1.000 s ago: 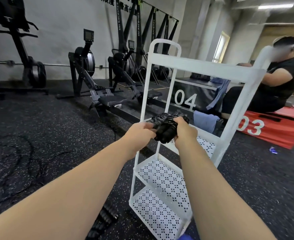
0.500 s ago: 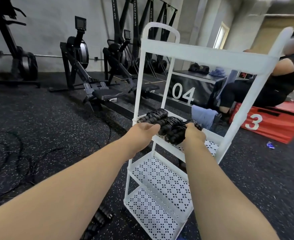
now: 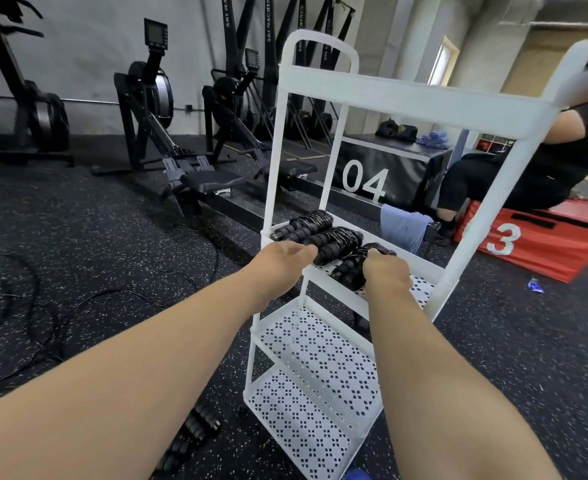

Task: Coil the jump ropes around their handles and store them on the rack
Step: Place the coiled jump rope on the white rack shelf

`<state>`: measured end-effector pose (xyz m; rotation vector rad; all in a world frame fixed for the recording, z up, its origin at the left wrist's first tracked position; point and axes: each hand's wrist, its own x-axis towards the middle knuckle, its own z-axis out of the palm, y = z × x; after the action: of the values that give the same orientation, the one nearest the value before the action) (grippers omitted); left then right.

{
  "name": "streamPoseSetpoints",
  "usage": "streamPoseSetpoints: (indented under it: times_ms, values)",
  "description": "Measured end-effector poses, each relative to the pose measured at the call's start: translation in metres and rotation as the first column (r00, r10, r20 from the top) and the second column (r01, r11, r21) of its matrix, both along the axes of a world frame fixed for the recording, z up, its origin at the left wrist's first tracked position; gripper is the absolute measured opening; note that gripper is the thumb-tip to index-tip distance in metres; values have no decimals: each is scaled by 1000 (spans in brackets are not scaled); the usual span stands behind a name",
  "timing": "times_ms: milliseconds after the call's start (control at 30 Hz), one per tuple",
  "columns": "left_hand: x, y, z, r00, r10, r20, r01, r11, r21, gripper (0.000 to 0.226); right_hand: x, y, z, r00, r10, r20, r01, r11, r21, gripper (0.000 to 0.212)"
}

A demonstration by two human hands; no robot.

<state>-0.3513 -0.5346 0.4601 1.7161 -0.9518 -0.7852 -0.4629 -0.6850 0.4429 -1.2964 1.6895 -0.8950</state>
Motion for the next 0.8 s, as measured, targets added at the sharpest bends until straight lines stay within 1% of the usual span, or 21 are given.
streamPoseSetpoints:
  times_ms: [100, 300, 433, 567, 700, 767, 800]
  values:
    - [1, 2, 2, 1000, -4, 11, 4, 1000, -10, 39, 2, 0, -1, 999, 41, -6, -41, 999, 9, 58]
    - [6, 7, 7, 1000, -4, 12, 4, 1000, -3, 43, 3, 2, -3, 996, 82, 35, -83, 996, 30, 63]
    - [5, 8, 10, 1000, 2, -7, -2, 1000, -8, 46, 0, 6, 3, 993, 118, -28, -117, 992, 38, 66]
    - [4, 13, 17, 1000, 6, 6, -6, 1000, -25, 45, 3, 11, 8, 990, 115, -85, -112, 993, 33, 67]
    - [6, 21, 27, 998, 22, 57, -21, 1000, -16, 46, 15, 32, 27, 977, 105, -187, -106, 994, 0, 74]
    - [7, 29, 34, 995, 43, 89, -41, 999, -20, 47, 27, 50, 39, 975, 120, -188, -128, 991, -31, 77]
    - [8, 34, 37, 992, 56, 110, -54, 998, -27, 45, 34, 57, 44, 968, 151, -200, -166, 984, -59, 77]
